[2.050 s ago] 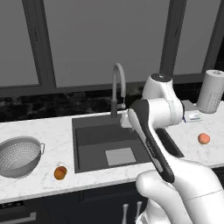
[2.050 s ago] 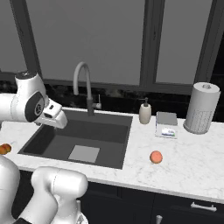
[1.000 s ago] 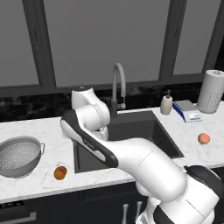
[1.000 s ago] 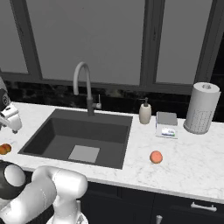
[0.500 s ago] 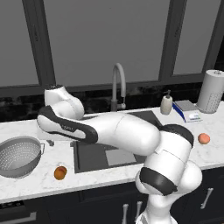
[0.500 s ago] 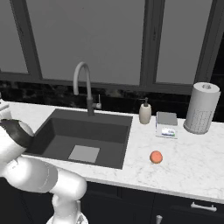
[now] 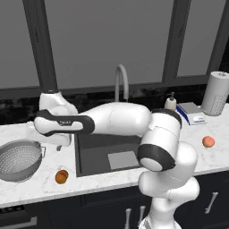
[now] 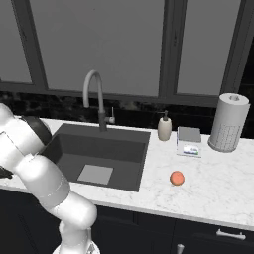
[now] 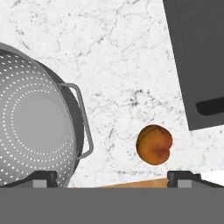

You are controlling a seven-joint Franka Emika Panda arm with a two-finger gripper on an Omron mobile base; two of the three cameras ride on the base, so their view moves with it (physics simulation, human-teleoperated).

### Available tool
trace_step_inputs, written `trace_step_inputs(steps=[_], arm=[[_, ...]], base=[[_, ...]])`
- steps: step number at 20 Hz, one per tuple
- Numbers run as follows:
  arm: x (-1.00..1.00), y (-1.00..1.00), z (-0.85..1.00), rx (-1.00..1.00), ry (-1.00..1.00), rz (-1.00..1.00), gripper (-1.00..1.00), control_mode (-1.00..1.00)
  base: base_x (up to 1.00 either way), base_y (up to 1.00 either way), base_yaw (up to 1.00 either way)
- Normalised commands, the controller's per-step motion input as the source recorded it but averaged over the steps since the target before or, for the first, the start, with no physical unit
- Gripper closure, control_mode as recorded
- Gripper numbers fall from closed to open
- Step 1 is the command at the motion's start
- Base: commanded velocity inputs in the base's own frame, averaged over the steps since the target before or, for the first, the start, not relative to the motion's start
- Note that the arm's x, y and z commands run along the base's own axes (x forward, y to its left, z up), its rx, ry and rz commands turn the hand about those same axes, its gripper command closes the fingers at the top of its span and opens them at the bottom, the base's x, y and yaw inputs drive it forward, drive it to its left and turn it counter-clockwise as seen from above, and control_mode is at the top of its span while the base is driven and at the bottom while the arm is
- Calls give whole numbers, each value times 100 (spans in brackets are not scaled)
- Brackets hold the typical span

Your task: Put the colander in the sink, put the peach, peach in the colander, and turn on the sink faucet and pour water over the colander.

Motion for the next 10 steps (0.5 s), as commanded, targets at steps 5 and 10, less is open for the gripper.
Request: trace_step_inputs(steps=[5, 10], arm=[[25, 37, -36, 4, -6, 0, -100, -100], [36, 18, -26, 0, 0, 0, -100, -100]], base=[[0, 0, 0], [0, 0, 0]])
